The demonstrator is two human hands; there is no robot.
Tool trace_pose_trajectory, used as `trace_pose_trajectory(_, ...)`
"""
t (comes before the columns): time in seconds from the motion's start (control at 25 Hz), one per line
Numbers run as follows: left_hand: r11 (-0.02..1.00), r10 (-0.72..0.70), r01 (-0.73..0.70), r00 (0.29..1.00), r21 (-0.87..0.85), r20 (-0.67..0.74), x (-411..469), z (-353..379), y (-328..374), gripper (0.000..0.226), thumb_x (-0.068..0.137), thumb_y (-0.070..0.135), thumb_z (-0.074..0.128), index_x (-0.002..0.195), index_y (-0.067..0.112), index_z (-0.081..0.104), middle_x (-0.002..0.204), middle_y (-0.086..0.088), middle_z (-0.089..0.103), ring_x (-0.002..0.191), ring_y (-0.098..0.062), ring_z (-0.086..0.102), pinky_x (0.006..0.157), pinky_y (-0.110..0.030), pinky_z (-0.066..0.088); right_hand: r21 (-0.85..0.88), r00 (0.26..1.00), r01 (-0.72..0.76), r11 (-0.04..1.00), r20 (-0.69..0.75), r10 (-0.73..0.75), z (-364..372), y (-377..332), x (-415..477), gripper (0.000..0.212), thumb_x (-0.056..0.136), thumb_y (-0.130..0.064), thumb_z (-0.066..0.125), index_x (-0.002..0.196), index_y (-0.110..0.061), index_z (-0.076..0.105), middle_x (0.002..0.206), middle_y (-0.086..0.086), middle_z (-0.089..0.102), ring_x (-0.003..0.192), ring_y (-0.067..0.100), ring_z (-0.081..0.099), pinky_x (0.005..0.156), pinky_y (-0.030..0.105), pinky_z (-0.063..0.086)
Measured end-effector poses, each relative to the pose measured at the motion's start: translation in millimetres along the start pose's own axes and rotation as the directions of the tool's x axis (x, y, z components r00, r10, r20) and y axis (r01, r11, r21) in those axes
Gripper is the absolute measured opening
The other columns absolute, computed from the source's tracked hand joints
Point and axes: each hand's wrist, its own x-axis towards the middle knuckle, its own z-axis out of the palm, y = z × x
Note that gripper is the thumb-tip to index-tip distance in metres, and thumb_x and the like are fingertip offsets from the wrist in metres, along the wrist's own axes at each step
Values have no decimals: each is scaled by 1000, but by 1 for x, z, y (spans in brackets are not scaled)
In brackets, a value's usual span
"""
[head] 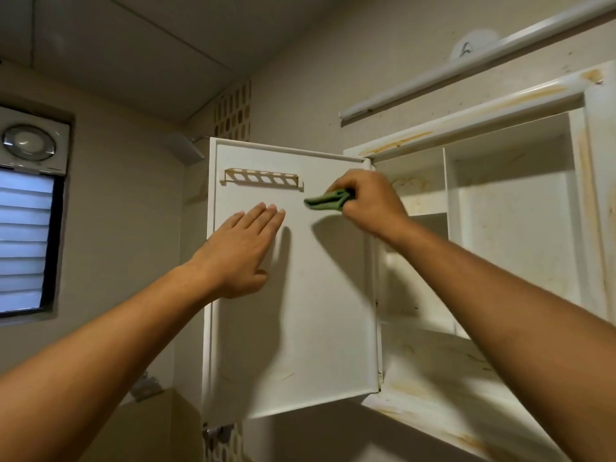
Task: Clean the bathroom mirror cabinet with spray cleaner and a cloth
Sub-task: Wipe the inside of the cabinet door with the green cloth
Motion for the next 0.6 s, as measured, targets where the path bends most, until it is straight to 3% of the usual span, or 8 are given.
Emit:
trace_pose_trajectory(0.08,1000,-5,5,1000,-8,-4,-1,-3,2,104,94,41,56,160,19,-22,170,-5,-19,157,-20,-18,129,-38,-3,-80,997,-75,994,-25,73,6,10,16,44,76,4,60,102,-25,80,102,-1,74,95,21,66,84,39,57)
trace_pose_trajectory(0.24,996,-8,2,997,-92,-71,-2,-8,3,99,93,34,56,163,19,-12,172,-3,-1,159,-18,-4,129,-36,5,72,986,-168,983,-2,169,67,30,-75,35,74,-4,63,97,-23,81,96,-3,70,90,20,64,77,35,54)
trace_pose_trajectory(0.36,994,41,-52,992,-92,-119,16,-13,15,97,92,32,56,164,20,-7,173,-4,3,159,-18,-2,129,-37,8,42,965,-85,995,252,72,79,38,-143,41,70,-5,55,94,-25,81,89,-9,66,86,13,58,75,32,50)
trace_pose_trajectory(0.48,996,8,-15,996,-83,-85,38,-16,29,98,94,34,55,163,19,-12,172,-5,-7,159,-20,-8,129,-38,4,-13,838,-4,1000,546,10,58,35,-146,44,69,-7,53,97,-26,80,86,-12,67,83,11,61,75,39,55)
trace_pose_trajectory(0.52,998,0,-5,997,-68,-71,42,-15,31,99,94,35,55,163,17,-13,172,-6,-9,158,-21,-9,129,-39,3,28,835,-37,999,551,15,46,33,-129,37,71,-10,58,94,-26,80,84,-11,71,80,11,65,74,40,57)
trace_pose_trajectory(0.6,998,-5,2,998,-61,-59,44,-10,30,100,91,35,54,163,15,-13,172,-7,-8,159,-21,-9,130,-41,5,137,927,-93,986,372,36,19,30,-78,19,74,-18,75,89,-29,79,80,-9,74,76,12,69,72,42,60)
